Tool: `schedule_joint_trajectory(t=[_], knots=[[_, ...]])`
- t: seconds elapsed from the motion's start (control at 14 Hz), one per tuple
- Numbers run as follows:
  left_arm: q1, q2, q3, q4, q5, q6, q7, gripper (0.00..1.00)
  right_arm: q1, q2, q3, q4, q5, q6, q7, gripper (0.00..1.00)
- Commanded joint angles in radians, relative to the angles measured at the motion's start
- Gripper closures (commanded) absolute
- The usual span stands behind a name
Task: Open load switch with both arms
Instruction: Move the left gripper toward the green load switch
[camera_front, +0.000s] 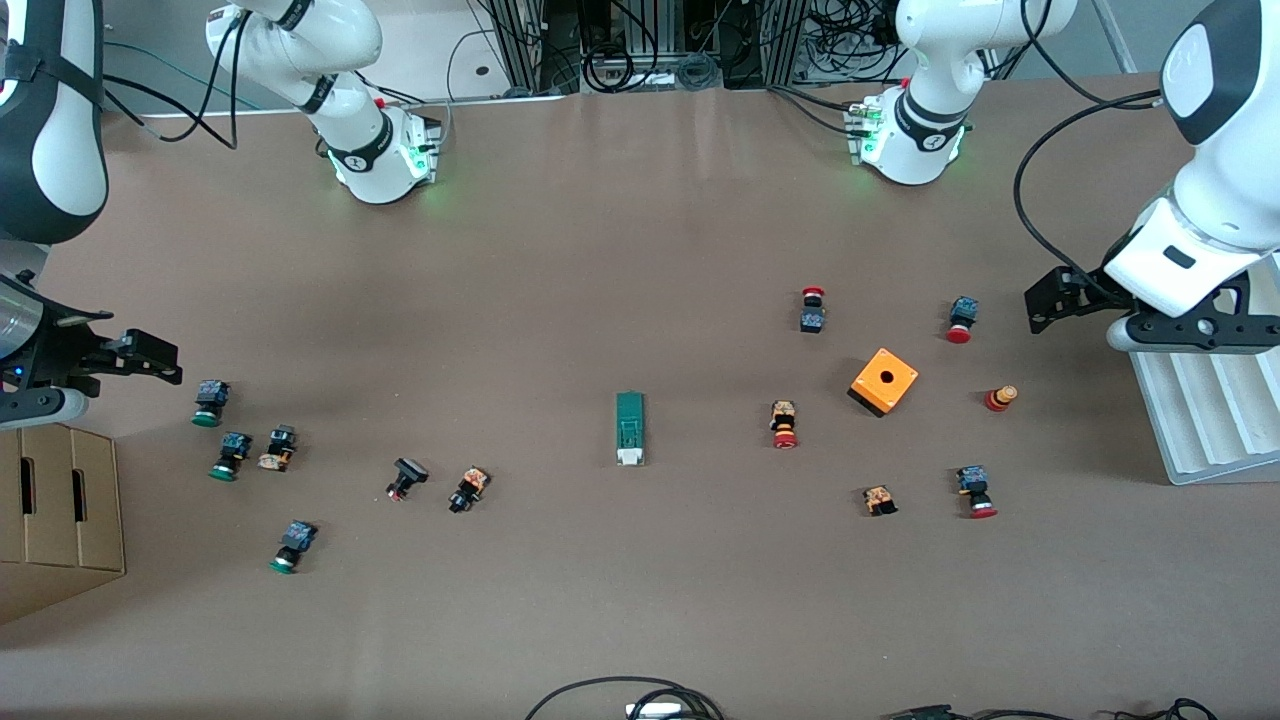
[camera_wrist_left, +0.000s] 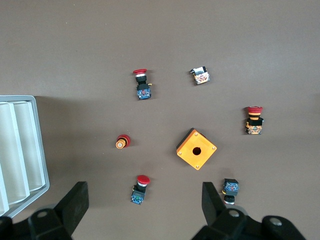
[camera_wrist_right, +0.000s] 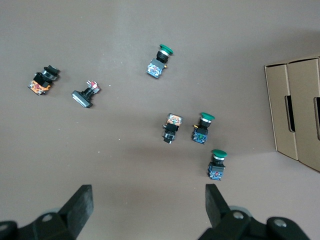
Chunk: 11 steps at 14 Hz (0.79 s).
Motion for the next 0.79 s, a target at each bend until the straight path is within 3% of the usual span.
schedule_joint_trajectory(t=[0.0, 0.36, 0.71], knots=[[0.013, 0.005, -0.011, 0.018, -0.006, -0.007, 0.003, 0.0, 0.004, 0.0, 0.003, 0.008, -0.006, -0.016, 0.005, 0.0], [0.013, 0.005, -0.011, 0.014, -0.015, -0.007, -0.018, 0.0, 0.013, -0.006, 0.013, 0.029, 0.007, -0.018, 0.0, 0.0], [0.0, 0.028, -0.018, 0.007, -0.023, -0.03, -0.013, 0.0, 0.027, -0.008, 0.019, 0.088, 0.011, -0.11, 0.003, 0.0]])
